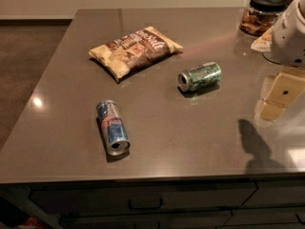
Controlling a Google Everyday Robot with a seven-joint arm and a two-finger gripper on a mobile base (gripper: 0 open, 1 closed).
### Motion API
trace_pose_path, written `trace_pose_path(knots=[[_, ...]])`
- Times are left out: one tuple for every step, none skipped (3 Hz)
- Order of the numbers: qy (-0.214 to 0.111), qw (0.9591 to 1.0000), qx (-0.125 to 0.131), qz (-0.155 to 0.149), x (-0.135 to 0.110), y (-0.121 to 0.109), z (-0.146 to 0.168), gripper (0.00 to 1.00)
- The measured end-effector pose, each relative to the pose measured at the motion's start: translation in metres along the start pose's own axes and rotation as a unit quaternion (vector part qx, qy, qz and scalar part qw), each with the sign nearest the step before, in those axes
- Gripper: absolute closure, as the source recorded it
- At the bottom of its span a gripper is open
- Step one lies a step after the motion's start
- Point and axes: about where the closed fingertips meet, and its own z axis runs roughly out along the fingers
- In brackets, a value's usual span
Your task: Pick redbull can
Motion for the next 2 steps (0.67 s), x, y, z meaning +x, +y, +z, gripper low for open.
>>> trace_pose_path(knots=[[0.000, 1.0000, 0.000, 0.000, 0.000, 0.000, 0.000, 0.00], [-0.015, 0.9997, -0.008, -0.017, -0.021, -0.003, 0.006, 0.00]])
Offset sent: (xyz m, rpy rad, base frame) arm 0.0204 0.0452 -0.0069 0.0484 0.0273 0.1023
